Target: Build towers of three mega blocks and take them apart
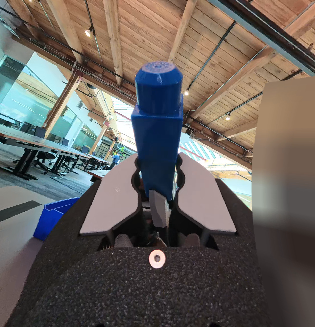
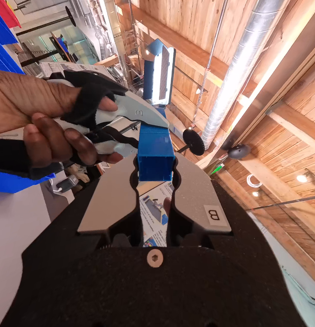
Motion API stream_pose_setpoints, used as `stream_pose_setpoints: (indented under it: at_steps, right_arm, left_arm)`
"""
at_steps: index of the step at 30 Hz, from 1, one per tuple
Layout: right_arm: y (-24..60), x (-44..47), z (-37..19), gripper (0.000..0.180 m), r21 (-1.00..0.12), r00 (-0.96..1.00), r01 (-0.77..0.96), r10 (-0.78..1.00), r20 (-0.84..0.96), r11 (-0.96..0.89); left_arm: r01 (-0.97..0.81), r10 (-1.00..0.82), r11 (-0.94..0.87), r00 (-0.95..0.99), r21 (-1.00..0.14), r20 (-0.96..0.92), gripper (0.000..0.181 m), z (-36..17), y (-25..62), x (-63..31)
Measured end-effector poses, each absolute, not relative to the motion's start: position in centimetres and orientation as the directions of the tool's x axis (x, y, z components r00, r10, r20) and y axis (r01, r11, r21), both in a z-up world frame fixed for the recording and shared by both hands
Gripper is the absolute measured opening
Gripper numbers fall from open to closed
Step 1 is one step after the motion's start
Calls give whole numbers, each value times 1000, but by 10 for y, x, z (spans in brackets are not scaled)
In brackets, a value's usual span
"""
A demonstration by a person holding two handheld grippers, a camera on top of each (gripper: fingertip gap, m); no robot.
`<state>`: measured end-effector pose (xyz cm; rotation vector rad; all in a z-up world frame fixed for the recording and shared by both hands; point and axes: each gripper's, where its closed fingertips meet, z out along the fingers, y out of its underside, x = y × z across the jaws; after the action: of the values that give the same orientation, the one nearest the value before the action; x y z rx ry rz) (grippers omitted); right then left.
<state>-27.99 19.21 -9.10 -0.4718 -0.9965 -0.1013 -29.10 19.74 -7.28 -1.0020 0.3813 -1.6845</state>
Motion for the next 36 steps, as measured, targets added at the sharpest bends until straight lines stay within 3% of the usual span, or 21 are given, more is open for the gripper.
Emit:
stream_pose_setpoints:
  at_steps: [6, 9, 12, 16, 21, 25, 27, 31, 36]
  right_arm:
    - [186, -278, -88, 35, -363, 548, 266, 170, 819, 893]
    - [191, -264, -85, 35, -377, 549, 278, 176, 817, 884]
    - [206, -231, -74, 38, -435, 611, 279, 192, 768, 856]
    - [236, -167, -61, 34, -552, 718, 329, 177, 674, 766]
    - [297, -43, -93, 35, -790, 826, 498, 81, 557, 359]
    - [330, 59, -176, 35, -899, 907, 421, 45, 419, -118]
    - [336, 97, -226, 35, -885, 942, 321, 13, 337, -338]
    - [327, 129, -315, 35, -722, 974, 189, 34, 223, -666]
    - [327, 122, -339, 36, -677, 994, 103, 45, 102, -729]
  left_arm:
    - [637, -922, -270, 44, -722, 384, 36, -66, 193, -294]
    - [784, -917, -204, 57, -586, 396, 36, -47, 197, -350]
    - [754, -880, 39, 337, -656, 335, 36, -46, 194, -403]
    - [690, -853, 143, 450, -710, 266, 36, -44, 173, -439]
    - [713, -803, 181, 505, -678, 316, 36, -51, 174, -474]
    - [724, -783, 206, 525, -658, 332, 37, -53, 172, -489]
    - [721, -771, 216, 540, -659, 338, 37, -55, 172, -494]
    - [702, -752, 219, 563, -677, 341, 37, -59, 176, -495]
    - [650, -727, 213, 604, -729, 325, 37, -62, 184, -483]
